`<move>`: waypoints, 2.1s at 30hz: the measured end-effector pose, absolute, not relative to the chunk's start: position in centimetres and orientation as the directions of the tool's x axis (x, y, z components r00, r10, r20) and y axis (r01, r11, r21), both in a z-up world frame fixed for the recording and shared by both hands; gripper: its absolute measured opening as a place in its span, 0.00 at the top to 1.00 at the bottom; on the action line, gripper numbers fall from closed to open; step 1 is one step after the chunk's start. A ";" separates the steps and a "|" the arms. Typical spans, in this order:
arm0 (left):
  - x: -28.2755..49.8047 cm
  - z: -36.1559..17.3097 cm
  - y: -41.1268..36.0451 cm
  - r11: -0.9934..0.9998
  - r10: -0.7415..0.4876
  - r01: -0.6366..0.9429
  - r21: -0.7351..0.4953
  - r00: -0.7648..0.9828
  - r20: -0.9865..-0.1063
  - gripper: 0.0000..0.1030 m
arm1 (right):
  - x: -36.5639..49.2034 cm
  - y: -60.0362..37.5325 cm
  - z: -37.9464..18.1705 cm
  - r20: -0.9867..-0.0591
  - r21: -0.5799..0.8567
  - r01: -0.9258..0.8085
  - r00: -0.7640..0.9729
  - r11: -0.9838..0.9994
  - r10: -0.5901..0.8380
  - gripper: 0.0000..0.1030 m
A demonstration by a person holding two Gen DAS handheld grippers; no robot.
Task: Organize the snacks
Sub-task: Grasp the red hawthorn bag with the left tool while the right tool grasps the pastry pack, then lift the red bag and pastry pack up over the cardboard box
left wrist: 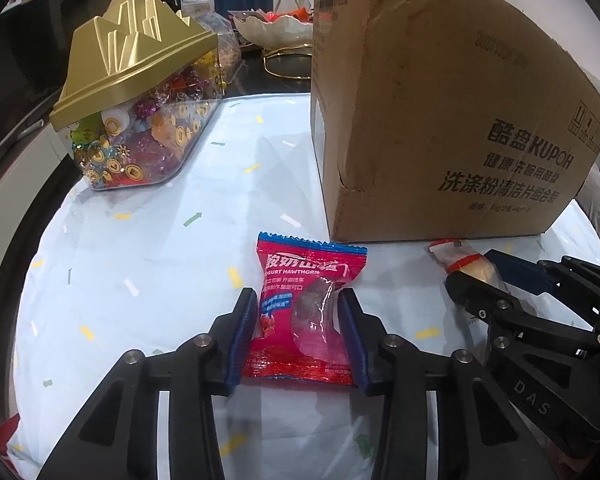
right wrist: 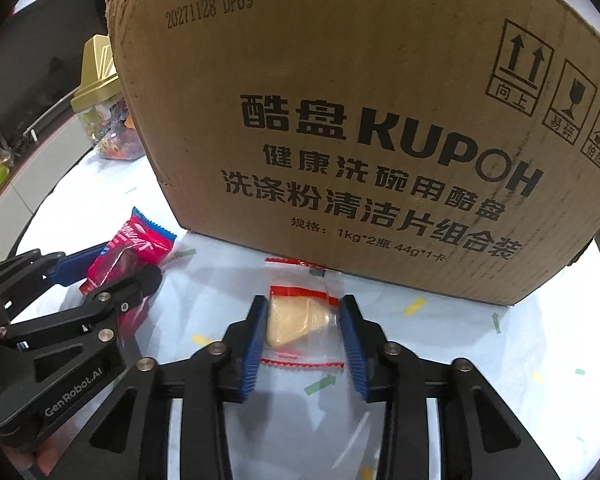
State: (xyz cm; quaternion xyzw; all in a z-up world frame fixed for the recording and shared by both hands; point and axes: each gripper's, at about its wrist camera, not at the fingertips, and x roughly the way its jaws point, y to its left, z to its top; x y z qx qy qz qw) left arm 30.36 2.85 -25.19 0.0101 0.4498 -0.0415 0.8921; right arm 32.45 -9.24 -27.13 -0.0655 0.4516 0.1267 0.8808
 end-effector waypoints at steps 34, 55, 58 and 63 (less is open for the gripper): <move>27.1 -20.2 2.0 0.999 -0.032 0.052 0.002 0.648 -0.761 0.62 | 27.8 -14.2 -19.8 -0.757 -0.023 -0.260 0.635 0.965 0.153 0.66; 24.6 -14.0 0.0 0.999 -0.022 0.044 0.015 0.723 -0.691 0.62 | 25.3 -14.6 -13.7 -0.661 -0.037 -0.229 0.735 0.973 0.148 0.66; 24.2 -12.8 -0.4 0.999 -0.022 0.047 0.019 0.738 -0.675 0.62 | 24.8 -14.9 -12.8 -0.648 -0.035 -0.225 0.747 0.974 0.149 0.66; 23.8 -11.2 -0.9 0.999 -0.025 0.049 0.019 0.752 -0.658 0.62 | 24.3 -15.4 -11.2 -0.625 -0.027 -0.216 0.766 0.976 0.152 0.66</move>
